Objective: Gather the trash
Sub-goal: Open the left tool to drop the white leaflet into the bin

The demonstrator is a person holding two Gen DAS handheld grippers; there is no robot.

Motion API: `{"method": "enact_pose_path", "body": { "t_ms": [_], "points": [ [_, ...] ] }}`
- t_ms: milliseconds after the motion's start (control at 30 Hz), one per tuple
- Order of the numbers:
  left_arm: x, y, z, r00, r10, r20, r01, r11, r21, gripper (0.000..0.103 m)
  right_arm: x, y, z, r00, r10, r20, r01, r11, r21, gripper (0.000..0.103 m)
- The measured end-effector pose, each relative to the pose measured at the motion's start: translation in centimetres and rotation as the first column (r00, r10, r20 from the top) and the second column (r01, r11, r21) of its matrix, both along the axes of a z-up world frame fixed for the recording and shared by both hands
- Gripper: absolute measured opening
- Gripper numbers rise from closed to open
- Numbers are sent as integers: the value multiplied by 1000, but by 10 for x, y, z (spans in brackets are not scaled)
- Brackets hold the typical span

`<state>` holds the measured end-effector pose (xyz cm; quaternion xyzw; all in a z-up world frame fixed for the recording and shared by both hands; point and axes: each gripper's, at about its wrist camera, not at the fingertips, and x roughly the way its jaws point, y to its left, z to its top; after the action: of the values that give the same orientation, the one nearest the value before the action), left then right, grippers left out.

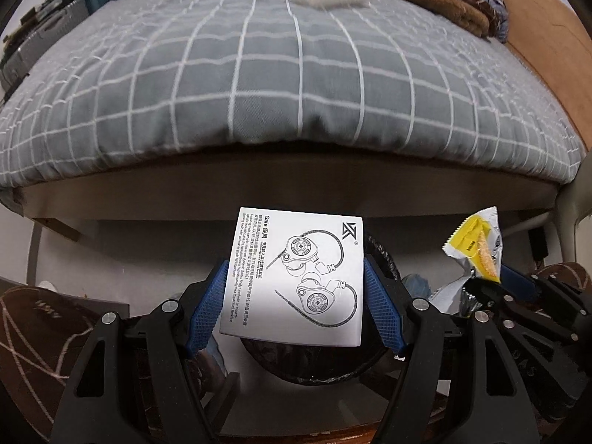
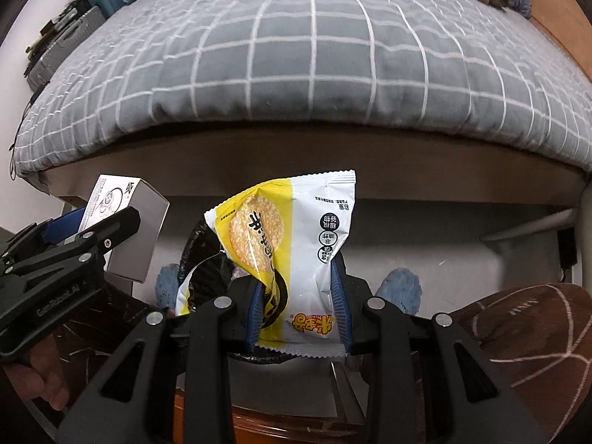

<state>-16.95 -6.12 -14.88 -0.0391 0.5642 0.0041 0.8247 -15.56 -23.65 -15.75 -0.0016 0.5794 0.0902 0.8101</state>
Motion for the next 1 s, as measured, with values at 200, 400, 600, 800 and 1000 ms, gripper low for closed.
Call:
{"method": "enact_pose_path", "body": {
  "t_ms": [200,400,600,800,1000],
  "points": [
    [10,-12,-27,998,-33,-48,32,999,-8,69,6,-17,-23,997,-49,-55,49,999,3,31],
    [21,-32,-49,994,-76,-79,75,997,-16,69,14,-31,-32,993,-90,-76,91,996,12,31],
    [26,-43,-60,990,-106,-91,105,994,-16,70,14,-40,-39,990,-105,-91,107,994,13,31],
    [24,-51,-65,988,-123,-91,124,992,-2,79,18,-38,-45,990,-98,-97,100,995,11,31],
    [19,-26,-64,992,-100,-72,101,995,5,93,21,-26,-51,992,-78,-99,79,997,7,31]
  ]
}}
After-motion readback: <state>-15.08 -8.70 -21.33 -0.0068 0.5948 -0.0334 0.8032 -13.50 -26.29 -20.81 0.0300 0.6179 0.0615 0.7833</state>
